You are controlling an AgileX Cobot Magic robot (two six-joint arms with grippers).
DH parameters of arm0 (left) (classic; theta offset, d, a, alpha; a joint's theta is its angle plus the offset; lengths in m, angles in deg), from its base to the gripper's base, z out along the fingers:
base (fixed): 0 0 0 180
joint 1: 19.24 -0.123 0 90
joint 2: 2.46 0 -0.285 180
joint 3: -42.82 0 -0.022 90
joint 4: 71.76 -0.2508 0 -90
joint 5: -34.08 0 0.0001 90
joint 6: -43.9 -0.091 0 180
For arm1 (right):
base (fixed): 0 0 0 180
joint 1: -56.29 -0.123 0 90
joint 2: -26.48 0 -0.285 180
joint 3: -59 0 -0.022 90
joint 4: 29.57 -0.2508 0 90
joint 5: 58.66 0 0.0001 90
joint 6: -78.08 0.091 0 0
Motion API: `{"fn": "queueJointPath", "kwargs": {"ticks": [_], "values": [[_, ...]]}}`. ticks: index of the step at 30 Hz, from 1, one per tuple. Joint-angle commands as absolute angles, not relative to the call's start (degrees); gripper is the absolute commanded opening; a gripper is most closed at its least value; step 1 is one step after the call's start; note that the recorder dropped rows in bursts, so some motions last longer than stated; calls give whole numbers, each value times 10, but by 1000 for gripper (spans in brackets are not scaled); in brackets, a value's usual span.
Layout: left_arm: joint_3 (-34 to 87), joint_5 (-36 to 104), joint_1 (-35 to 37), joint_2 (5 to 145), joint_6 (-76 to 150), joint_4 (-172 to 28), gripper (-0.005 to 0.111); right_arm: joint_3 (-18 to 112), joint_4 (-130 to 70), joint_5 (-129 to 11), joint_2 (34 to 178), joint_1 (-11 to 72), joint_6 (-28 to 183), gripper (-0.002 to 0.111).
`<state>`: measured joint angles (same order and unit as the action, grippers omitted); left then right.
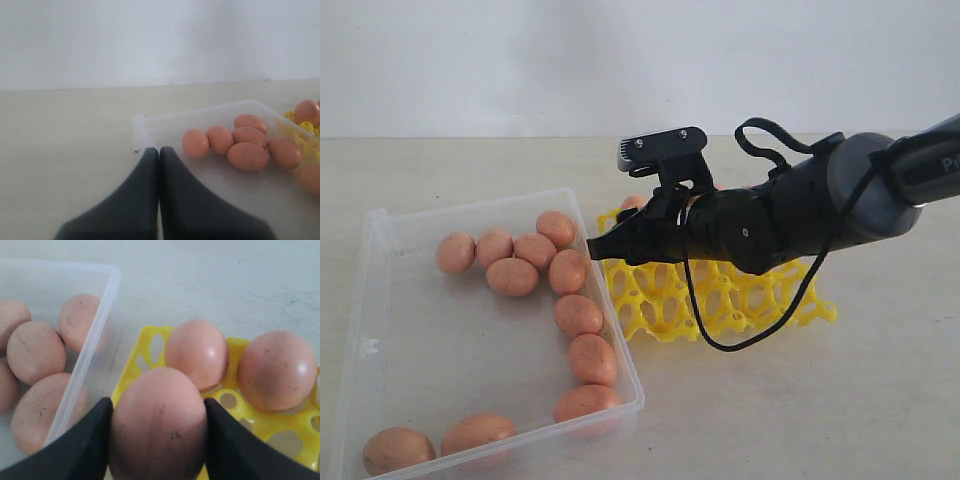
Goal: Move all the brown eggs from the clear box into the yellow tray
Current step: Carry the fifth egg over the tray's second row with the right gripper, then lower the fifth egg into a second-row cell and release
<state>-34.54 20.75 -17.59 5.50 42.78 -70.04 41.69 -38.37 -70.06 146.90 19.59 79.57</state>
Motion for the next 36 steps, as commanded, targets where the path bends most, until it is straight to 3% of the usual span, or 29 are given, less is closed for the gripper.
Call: {"fn": "queueJointPath", "kwargs": {"ticks": [1,18,27,36], "values": [[-344,208,-174,53,427,-697,-4,418,-378,-703,1468,198,797,0],[-344,208,-174,53,427,-697,-4,418,-312,-882,1468,198,741,0],[-344,208,-174,53,427,-697,-4,357,-393,-1036,1470,198,746,0],[-344,208,-174,53,427,-697,-4,336,-380,-1032,1471,198,824,0]]}}
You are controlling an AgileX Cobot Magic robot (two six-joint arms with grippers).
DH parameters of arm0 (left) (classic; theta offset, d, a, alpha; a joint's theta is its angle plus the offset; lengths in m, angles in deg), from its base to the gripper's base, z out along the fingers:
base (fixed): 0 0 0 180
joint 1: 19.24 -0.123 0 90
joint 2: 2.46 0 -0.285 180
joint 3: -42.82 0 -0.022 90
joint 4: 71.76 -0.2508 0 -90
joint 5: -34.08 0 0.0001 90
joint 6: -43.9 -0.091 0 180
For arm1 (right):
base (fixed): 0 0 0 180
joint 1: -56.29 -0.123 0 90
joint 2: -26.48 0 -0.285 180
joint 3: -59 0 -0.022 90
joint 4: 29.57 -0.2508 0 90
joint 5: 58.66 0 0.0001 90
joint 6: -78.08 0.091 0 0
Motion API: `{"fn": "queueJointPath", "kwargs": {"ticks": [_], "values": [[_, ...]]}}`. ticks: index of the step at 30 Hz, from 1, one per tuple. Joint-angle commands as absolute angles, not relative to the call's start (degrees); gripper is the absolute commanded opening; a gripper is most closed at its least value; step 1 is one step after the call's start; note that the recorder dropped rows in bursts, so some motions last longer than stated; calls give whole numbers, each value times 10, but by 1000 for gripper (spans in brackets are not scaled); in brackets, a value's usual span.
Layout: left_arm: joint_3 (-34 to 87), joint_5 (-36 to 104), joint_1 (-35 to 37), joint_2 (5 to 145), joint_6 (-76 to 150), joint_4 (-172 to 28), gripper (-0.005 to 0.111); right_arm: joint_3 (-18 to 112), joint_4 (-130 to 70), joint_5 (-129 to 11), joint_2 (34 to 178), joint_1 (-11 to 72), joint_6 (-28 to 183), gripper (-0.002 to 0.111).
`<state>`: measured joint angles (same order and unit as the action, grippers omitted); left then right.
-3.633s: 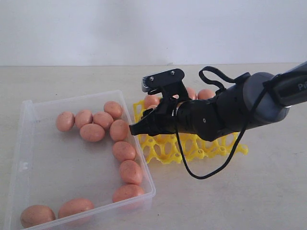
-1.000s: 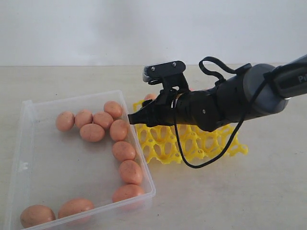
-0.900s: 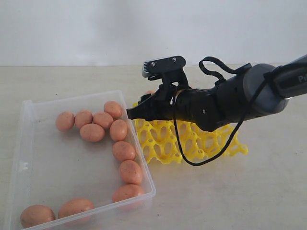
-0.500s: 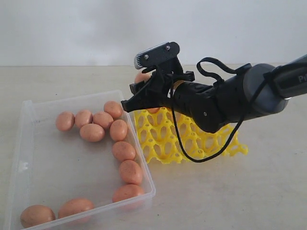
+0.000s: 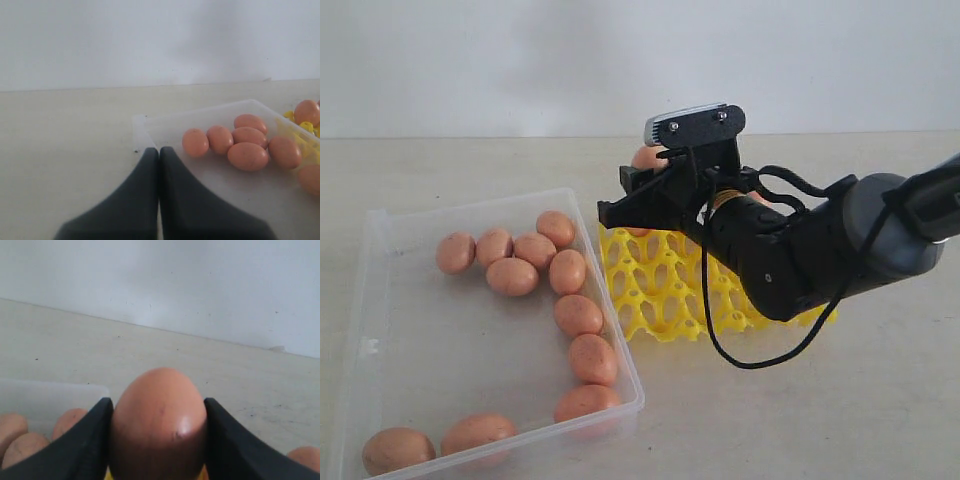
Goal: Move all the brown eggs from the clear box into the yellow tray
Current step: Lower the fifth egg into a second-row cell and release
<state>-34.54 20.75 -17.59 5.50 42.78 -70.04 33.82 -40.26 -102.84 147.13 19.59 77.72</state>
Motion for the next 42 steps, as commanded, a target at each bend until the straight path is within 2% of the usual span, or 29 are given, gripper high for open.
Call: {"fn": "queueJointPath", "kwargs": {"ticks": [1,11,42], "values": [[-344,208,-174,53,427,-697,-4,336,-377,-1034,1473,198,840,0],[-344,208,-174,53,427,-697,-4,304,-377,-1098,1498,196,866,0],[-344,208,-174,53,427,-697,-4,304,-368,-1100,1535,180,881,0]]}}
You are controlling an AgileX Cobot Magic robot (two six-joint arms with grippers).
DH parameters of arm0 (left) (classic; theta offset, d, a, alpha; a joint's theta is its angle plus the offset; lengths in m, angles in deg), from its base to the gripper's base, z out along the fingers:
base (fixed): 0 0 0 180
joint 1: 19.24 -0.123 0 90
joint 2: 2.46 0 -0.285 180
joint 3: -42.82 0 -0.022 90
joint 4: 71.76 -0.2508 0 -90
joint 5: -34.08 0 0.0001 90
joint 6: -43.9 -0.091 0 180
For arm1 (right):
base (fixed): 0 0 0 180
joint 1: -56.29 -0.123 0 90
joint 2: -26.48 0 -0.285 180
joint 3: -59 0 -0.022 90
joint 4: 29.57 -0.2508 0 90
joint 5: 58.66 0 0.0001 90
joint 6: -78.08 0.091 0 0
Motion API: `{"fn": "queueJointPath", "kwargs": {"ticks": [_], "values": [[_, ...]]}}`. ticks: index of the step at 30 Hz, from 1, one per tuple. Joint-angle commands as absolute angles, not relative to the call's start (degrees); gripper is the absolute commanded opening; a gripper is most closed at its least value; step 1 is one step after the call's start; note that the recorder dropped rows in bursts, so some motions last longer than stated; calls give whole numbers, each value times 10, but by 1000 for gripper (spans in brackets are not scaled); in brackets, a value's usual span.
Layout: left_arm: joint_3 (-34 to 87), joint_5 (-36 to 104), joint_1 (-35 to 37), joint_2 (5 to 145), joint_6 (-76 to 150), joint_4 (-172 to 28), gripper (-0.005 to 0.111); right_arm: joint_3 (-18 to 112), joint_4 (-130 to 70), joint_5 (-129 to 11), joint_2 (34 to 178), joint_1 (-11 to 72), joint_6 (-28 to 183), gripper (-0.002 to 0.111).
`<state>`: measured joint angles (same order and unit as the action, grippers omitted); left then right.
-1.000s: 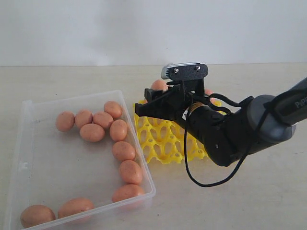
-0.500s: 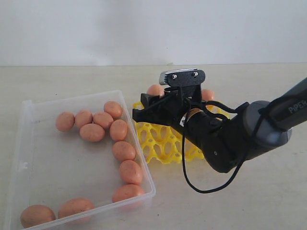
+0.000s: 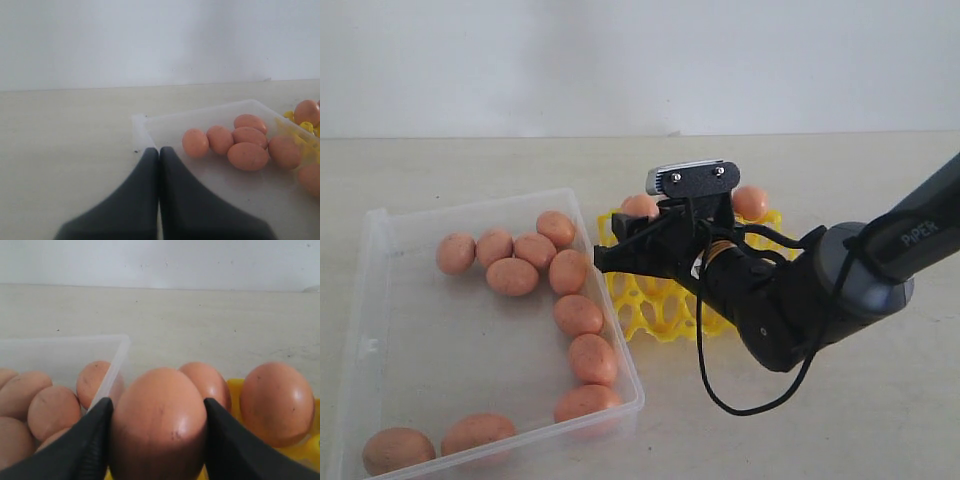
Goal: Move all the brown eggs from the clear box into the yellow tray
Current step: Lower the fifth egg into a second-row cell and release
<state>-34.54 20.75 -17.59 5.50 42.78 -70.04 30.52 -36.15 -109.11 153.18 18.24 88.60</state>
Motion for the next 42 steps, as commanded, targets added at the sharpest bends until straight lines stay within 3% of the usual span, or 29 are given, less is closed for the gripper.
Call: {"fn": "queueJointPath", "kwargs": {"ticks": [1,27,29,35,42], "values": [[-344,208,-174,53,427,-697,-4,304,-368,-1101,1537,180,881,0],[-344,208,-174,53,427,-697,-4,304,-392,-1084,1544,180,836,0],[-344,208,-174,53,427,-697,-4,304,-392,-1100,1548,180,836,4],[-344,208,-174,53,427,-697,-4,304,-396,-1102,1549,180,835,31],[-344,208,-174,53,427,-697,-4,304,-397,-1119,1549,180,830,31]]}}
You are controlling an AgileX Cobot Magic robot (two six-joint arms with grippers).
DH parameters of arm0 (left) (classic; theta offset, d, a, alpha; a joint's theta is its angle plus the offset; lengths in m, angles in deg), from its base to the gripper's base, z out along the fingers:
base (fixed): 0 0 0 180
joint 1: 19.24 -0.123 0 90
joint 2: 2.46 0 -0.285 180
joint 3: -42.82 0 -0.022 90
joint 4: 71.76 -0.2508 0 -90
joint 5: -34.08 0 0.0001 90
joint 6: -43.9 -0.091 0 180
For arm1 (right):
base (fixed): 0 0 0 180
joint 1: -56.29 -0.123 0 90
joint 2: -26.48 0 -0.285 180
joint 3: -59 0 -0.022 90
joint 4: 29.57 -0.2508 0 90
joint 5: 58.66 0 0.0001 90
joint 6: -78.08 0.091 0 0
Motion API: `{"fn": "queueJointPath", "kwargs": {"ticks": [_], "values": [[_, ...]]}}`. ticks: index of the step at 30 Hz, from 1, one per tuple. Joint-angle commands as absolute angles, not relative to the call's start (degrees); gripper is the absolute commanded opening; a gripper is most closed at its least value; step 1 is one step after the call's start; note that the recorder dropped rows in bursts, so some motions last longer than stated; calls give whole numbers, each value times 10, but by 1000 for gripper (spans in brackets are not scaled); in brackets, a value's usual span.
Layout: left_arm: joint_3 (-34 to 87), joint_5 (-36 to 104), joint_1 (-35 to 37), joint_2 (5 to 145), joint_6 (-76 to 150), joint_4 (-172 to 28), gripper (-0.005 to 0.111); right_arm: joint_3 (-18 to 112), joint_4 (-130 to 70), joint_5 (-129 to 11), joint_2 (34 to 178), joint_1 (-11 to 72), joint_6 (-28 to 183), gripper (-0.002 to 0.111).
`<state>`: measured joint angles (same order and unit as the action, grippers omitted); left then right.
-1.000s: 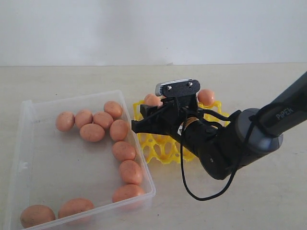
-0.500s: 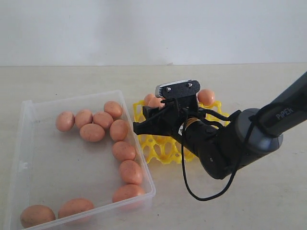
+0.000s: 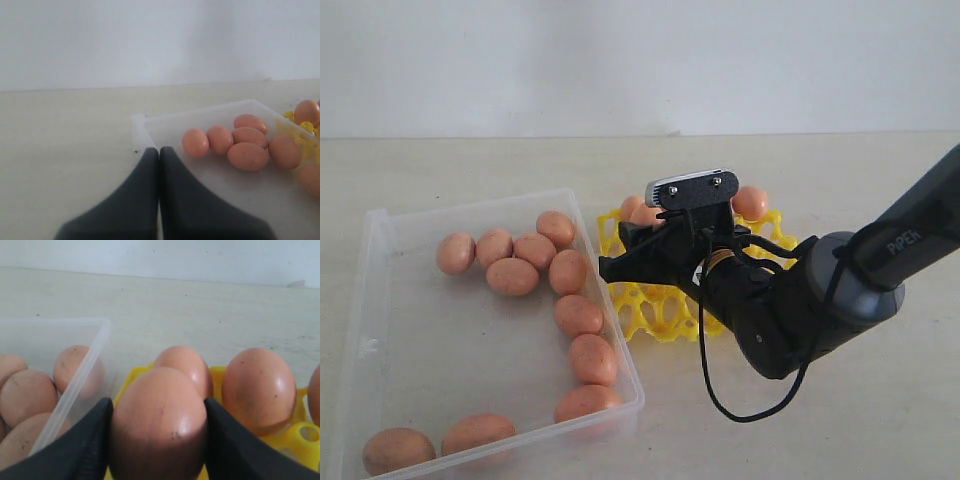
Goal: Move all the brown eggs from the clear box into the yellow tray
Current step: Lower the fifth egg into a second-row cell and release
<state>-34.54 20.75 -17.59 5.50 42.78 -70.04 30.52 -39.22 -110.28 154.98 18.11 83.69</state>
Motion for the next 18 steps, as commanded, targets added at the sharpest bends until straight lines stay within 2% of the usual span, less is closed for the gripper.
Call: {"fn": "queueJointPath", "kwargs": {"ticks": [1,6,13,18], "values": [[-344,208,-174,53,427,-697,-4,304,-398,-1119,1549,180,829,31],[-344,208,-174,53,427,-697,-4,304,-402,-1123,1549,180,811,32],[-344,208,-174,53,427,-697,-4,305,-407,-1137,1549,180,810,53],[-344,208,-174,53,427,-697,-4,305,-408,-1137,1549,180,810,54]]}}
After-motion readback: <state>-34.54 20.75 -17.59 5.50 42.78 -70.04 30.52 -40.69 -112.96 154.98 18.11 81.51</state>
